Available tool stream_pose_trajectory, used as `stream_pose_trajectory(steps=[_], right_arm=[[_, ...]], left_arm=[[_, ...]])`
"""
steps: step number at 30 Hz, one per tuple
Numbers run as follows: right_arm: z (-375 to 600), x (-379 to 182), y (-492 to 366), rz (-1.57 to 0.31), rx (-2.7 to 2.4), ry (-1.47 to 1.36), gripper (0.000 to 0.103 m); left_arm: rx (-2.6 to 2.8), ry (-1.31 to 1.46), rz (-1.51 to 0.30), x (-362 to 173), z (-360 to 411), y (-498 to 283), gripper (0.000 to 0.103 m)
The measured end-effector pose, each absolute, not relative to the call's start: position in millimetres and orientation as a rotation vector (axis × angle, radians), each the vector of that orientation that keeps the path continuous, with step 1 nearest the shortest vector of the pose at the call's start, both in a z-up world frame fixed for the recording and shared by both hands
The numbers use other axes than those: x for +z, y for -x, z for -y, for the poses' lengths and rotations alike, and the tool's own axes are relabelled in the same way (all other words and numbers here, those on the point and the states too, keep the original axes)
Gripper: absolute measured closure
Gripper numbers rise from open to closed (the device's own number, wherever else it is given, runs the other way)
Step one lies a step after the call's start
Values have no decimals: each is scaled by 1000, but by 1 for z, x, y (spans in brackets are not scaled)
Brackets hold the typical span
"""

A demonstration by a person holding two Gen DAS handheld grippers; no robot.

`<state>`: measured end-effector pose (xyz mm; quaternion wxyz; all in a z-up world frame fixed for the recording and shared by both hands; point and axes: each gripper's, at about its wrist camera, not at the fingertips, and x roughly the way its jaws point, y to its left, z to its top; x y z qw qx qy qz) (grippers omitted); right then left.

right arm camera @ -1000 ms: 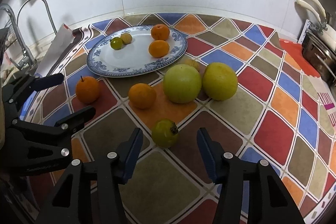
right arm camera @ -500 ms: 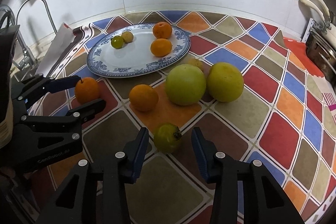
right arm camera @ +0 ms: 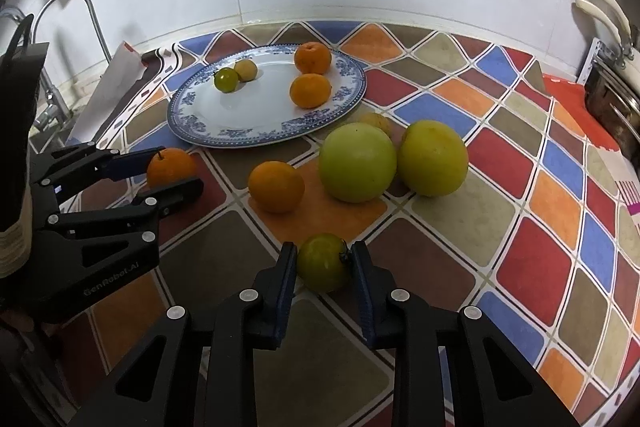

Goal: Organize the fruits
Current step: 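Lower the left tool onto the large orange while the right tool grasps a green lime, then carry the orange in the left tool and lime in the right tool over the plate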

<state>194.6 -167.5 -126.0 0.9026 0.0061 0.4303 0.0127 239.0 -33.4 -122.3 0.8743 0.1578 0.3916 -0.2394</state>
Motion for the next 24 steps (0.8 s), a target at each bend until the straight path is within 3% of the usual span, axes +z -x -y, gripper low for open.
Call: stream_pose_trajectory(steps=[24], right_arm=[[162,-86,-172,-767,122,-1,74]], left_arm=[[-421,-258,-733,-73,15,-193,62]])
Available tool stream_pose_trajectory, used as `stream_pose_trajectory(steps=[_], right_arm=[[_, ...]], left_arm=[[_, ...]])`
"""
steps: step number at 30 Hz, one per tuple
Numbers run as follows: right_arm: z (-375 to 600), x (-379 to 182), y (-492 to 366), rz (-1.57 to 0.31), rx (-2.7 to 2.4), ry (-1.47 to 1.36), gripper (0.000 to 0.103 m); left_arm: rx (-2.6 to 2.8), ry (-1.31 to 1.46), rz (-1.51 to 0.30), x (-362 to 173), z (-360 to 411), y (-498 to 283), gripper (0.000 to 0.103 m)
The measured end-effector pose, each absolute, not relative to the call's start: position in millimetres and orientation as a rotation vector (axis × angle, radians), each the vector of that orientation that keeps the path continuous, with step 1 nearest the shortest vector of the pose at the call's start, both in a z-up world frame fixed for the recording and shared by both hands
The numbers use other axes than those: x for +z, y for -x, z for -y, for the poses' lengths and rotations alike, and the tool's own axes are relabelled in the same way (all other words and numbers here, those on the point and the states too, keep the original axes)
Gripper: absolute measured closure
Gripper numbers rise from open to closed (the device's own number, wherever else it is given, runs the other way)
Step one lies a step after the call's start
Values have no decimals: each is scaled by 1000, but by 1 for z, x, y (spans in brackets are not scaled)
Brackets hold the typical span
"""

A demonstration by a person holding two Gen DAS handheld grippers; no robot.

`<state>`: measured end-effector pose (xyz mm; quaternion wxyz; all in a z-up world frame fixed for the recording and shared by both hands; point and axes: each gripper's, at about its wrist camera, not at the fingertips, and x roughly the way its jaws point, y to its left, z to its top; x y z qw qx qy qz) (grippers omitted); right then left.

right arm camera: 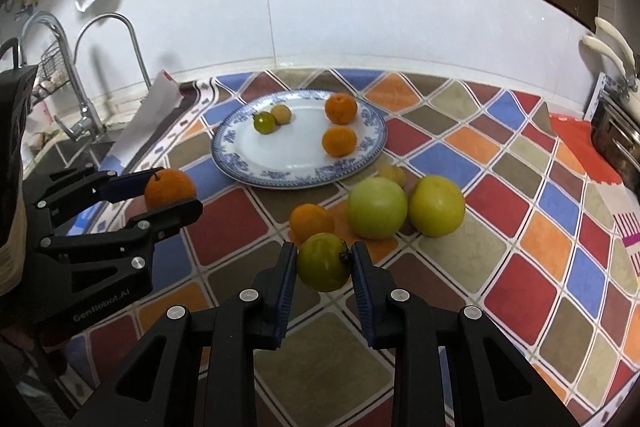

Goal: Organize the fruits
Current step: 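Carry the orange in the left tool and lime in the right tool over the plate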

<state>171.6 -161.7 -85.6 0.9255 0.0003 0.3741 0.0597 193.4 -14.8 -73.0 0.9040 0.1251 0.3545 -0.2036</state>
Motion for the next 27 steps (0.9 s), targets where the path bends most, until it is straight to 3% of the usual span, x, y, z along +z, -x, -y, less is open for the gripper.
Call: stream_pose_trajectory(steps=[27], right_arm=[[173,-37,-149,-615,243,44,75]], left_arm=[[-294,-201,-616,-27,22,-150,62]])
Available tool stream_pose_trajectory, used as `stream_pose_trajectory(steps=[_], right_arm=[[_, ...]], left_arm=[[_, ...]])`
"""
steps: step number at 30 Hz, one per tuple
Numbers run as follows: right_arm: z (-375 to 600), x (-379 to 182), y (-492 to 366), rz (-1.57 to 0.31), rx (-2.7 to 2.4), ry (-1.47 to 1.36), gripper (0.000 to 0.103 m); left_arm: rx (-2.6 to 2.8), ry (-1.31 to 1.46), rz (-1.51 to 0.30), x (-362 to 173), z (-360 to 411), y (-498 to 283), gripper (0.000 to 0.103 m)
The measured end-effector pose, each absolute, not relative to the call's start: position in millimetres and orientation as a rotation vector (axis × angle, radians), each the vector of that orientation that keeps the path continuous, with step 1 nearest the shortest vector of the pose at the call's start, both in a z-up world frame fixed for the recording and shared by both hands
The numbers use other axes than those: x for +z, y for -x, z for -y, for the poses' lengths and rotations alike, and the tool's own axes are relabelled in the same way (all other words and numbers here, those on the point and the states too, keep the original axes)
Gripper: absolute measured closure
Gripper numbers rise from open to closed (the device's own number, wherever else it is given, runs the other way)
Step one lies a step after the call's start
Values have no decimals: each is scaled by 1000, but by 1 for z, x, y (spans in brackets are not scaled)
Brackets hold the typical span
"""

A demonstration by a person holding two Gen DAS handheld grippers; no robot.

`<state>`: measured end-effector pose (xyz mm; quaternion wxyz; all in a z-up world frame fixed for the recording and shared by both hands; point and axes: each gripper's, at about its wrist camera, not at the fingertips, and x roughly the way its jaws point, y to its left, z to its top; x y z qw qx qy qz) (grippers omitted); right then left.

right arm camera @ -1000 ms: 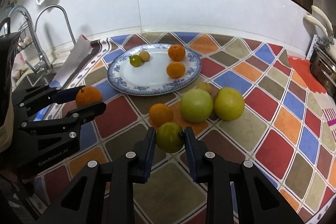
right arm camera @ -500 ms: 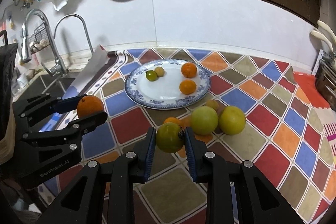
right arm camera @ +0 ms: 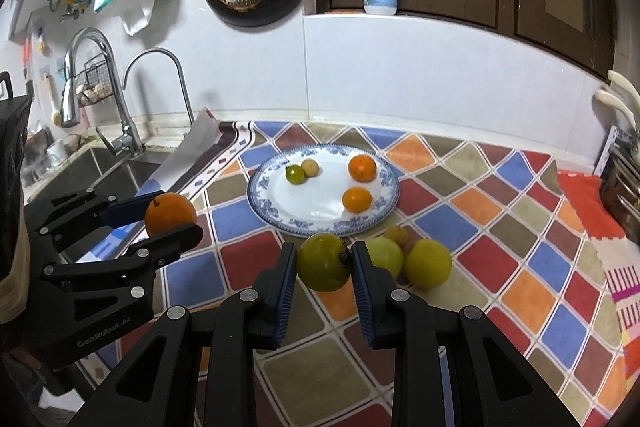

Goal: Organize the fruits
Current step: 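Carry the orange in the left tool and lime in the right tool over the plate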

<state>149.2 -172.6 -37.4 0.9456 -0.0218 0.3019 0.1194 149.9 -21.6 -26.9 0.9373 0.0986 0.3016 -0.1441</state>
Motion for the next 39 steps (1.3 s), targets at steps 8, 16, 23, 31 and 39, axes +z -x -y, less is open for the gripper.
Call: stream_pose_trajectory(steps=[8,16,23,31,39], right_arm=[[181,-17,-159,-548,268,47,74],[185,-4,-180,-512,296,52,75],[184,9,-197,-471,322,65,75],[178,16,-223,-464,352,104,75],[176,6,-265,-537,402,93,75]], left_arm=[[-253,-190,-559,-7,28,-154,62],[-219,-180,-524,7,32,-162,62],[-197,-180,-496,17,36,-174,62],[-175,-170,-492,21,37,-197,62],[-160,-178,-511,13,38,-226,62]])
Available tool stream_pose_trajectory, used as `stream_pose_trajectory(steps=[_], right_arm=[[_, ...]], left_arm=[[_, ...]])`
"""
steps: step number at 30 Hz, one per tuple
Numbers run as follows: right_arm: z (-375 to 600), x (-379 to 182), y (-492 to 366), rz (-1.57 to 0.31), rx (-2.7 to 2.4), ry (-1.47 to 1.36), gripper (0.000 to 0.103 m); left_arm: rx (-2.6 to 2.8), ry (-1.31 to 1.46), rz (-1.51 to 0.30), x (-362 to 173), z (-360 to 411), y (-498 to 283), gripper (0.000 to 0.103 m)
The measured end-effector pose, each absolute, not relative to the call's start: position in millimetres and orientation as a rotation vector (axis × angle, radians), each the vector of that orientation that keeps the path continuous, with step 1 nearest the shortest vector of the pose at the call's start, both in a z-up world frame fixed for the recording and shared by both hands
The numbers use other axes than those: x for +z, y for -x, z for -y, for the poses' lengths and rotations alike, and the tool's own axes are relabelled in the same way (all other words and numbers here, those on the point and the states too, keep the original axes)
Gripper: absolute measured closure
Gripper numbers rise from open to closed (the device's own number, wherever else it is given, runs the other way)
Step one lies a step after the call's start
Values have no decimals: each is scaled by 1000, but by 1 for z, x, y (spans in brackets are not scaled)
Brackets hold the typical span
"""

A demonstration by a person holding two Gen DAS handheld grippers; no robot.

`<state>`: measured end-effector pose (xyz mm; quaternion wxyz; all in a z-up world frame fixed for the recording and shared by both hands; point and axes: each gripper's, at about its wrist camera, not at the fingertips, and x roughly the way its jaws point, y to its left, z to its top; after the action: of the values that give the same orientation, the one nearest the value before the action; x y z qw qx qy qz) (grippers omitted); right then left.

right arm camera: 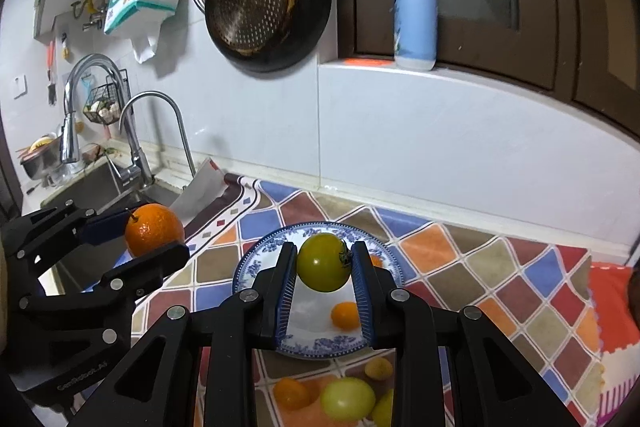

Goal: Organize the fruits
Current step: 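Carry the orange in the left tool and lime in the right tool over the plate, then lower both fruits onto the plate and open both tools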

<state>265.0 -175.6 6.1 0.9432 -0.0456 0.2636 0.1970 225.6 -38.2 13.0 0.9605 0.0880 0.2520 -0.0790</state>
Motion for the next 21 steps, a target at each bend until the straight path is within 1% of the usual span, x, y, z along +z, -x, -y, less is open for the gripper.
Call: stream_pose_trajectory(steps=[13,21], right_arm=[[161,-26,-336,-670,457,144,75],[151,-47,-362,-737,481,170,75]], left_arm=[[-146,-183,-600,-22,34,-282,62],[-149,-171,-654,-44,30,-307,62]])
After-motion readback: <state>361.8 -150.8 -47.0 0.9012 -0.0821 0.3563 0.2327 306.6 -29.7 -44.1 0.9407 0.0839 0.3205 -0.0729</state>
